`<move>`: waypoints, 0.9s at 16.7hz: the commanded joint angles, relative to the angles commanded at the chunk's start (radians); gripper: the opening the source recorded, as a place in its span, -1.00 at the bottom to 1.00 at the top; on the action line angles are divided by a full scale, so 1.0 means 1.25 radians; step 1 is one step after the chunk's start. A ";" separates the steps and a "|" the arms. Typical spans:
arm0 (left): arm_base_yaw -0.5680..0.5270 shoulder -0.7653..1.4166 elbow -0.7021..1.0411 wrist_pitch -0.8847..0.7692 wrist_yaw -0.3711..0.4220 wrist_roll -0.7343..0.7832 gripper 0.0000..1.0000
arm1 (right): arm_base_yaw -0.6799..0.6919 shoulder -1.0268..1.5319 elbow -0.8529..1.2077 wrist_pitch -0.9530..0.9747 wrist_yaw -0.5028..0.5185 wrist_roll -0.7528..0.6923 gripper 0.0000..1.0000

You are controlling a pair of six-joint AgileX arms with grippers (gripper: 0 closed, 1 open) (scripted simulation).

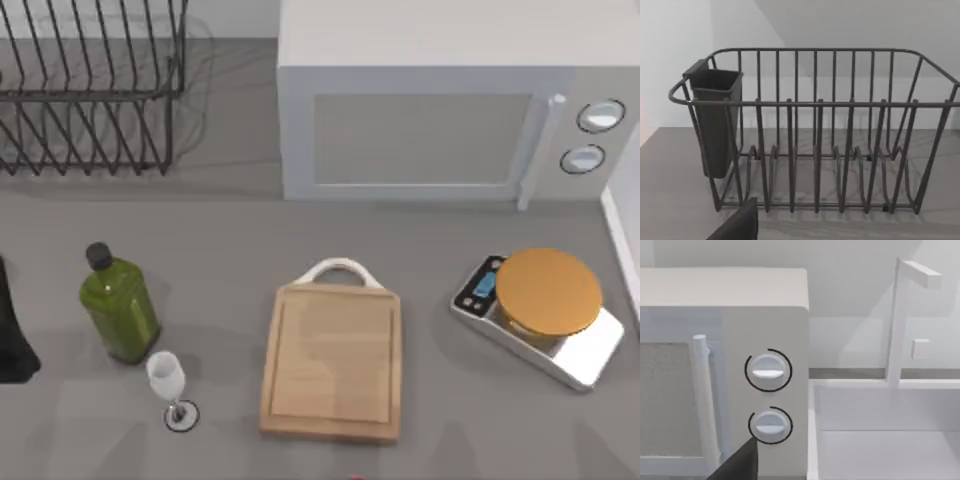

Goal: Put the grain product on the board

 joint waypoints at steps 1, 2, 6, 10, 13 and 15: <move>0.000 0.000 0.000 0.000 0.000 0.000 1.00 | 0.000 0.000 0.000 0.000 0.000 0.000 1.00; 0.000 0.000 0.000 0.000 0.000 0.000 1.00 | 0.000 0.000 0.000 0.000 0.000 0.000 1.00; 0.014 0.083 0.082 -0.054 -0.002 0.047 1.00 | 0.000 0.000 0.000 0.000 0.000 0.000 1.00; 0.040 0.303 0.273 -0.179 -0.003 0.154 1.00 | 0.000 0.000 0.000 0.000 0.000 0.000 1.00; 0.063 0.551 0.449 -0.304 -0.002 0.255 1.00 | 0.000 0.000 0.000 0.000 0.000 0.000 1.00; 0.080 0.740 0.571 -0.395 -0.001 0.328 1.00 | 0.000 0.000 0.000 0.000 0.000 0.000 1.00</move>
